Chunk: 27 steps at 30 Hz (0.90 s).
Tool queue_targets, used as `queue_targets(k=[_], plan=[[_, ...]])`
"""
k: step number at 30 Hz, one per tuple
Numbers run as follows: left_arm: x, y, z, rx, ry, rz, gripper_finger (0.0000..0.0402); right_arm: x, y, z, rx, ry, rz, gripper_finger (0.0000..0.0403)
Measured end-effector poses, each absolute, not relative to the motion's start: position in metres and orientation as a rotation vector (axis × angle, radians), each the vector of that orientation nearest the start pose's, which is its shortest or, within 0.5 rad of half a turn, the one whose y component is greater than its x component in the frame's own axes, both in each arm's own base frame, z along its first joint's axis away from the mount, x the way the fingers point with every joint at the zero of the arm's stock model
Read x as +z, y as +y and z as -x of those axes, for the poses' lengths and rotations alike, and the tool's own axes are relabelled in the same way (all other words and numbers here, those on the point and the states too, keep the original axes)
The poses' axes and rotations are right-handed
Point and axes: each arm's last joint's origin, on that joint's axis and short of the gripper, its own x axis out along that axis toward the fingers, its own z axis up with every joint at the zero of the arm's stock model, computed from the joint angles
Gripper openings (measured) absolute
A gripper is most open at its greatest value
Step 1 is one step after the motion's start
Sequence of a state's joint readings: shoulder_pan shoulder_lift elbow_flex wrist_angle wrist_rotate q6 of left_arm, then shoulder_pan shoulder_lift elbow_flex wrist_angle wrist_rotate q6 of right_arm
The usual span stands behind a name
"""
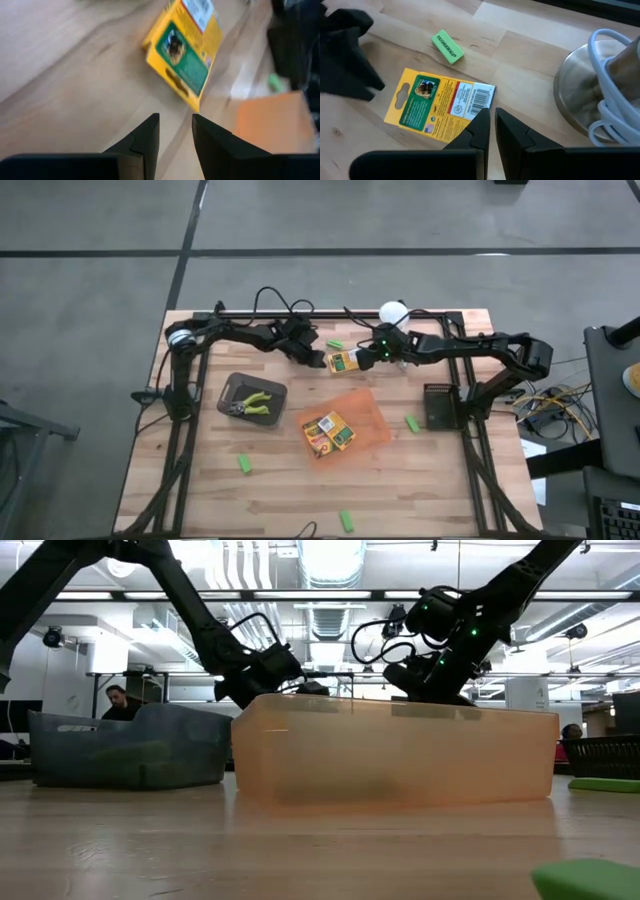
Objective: Pick & Place School Supplies
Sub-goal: Put the crayon box into the orange bin
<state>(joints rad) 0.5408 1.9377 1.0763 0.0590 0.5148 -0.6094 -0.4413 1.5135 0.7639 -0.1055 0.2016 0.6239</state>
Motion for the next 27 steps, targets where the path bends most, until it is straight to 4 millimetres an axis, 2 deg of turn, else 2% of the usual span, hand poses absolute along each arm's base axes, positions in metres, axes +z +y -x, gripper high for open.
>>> queue_targets(k=[5, 12, 18, 22, 27], plan=[[0.137, 0.182, -0.338, 0.236, 0.686, 0.958, 0.0119, 0.171, -0.132, -0.256, -0.869, 0.646, -0.672, 0.0027], [0.135, 0.181, -0.341, 0.358, 0.678, 0.914, 0.0119, 0.171, -0.133, -0.256, -0.866, 0.650, -0.663, 0.0027], [0.139, 0.180, -0.346, 0.282, 0.627, 0.935, 0.0119, 0.171, -0.133, -0.256, -0.833, 0.660, -0.664, 0.0027], [0.141, 0.180, -0.348, 0.282, 0.597, 0.969, 0.0119, 0.164, -0.135, -0.257, -0.805, 0.684, -0.691, 0.0027], [0.141, 0.180, -0.348, 0.286, 0.595, 0.973, 0.0119, 0.143, -0.137, -0.263, -0.811, 0.742, -0.699, 0.0027]])
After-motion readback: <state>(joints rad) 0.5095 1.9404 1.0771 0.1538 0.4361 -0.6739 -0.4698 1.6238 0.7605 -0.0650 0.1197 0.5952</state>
